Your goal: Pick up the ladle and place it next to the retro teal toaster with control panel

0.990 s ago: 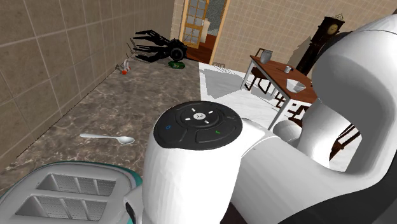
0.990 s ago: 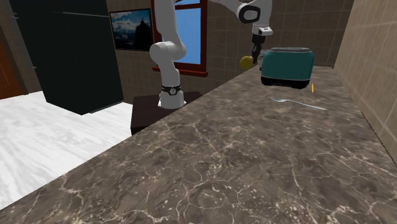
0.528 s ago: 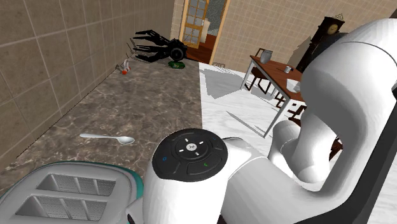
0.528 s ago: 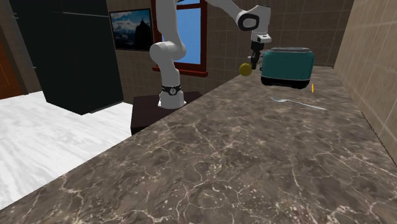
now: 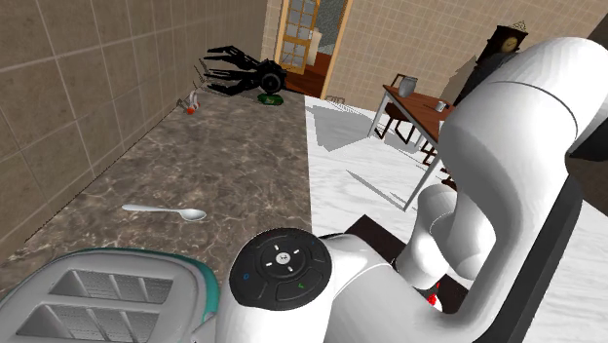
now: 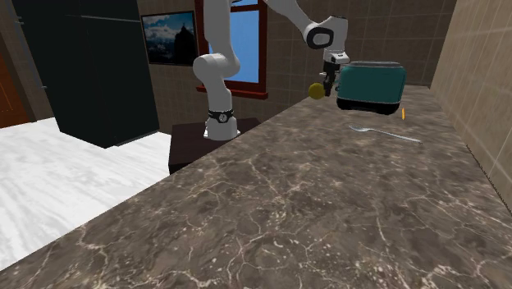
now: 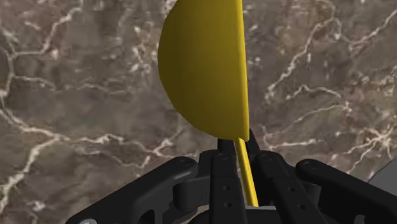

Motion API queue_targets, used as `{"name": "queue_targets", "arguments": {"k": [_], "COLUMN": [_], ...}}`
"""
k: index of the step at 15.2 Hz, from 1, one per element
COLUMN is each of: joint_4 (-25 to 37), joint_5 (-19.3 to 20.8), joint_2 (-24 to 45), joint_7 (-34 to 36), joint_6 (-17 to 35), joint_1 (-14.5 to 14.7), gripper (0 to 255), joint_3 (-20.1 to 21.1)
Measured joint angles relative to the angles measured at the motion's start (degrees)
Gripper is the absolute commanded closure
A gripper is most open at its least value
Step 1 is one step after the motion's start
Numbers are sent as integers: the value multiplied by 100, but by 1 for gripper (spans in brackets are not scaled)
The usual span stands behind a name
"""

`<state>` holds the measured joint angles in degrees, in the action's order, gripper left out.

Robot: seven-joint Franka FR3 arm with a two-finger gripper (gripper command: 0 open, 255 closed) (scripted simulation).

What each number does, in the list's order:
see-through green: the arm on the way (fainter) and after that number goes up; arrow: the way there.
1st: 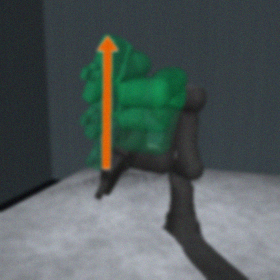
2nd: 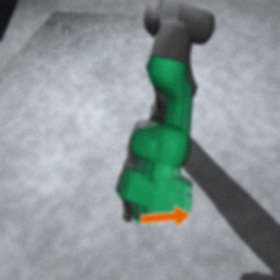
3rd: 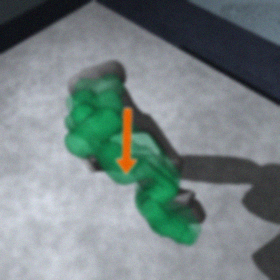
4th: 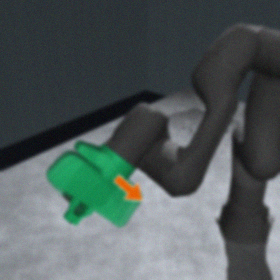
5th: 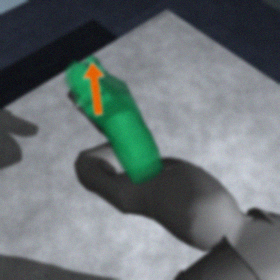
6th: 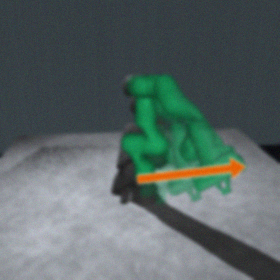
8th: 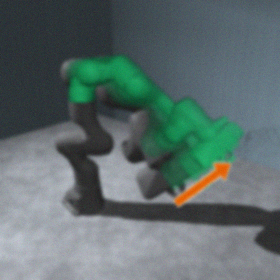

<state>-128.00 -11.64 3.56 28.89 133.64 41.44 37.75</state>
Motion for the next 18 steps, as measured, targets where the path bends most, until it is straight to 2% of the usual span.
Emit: {"name": "queue_targets", "arguments": {"k": [4,5,6,7,8,12,13,14,18], "joint_4": [-47,-44,-43,-93,-166,-309,-351,-390,-518], "joint_5": [0,0,1,231,681,3056,3429,3664,4102], "joint_2": [20,18,20,-110,-329,-966,-1119,-1161,-1035], "joint_7": [-21,-21,-20,163,485,2045,2259,2405,2671], "joint_6": [15,17,16,-27,-127,-956,-1196,-1287,-1202], "joint_1": [-7,-6,-6,64,179,570,634,648,571], "gripper": [255,0,0,0,0,0,0,0,0], "joint_3": [-7,-6,-6,17,83,725,880,972,1048]}}
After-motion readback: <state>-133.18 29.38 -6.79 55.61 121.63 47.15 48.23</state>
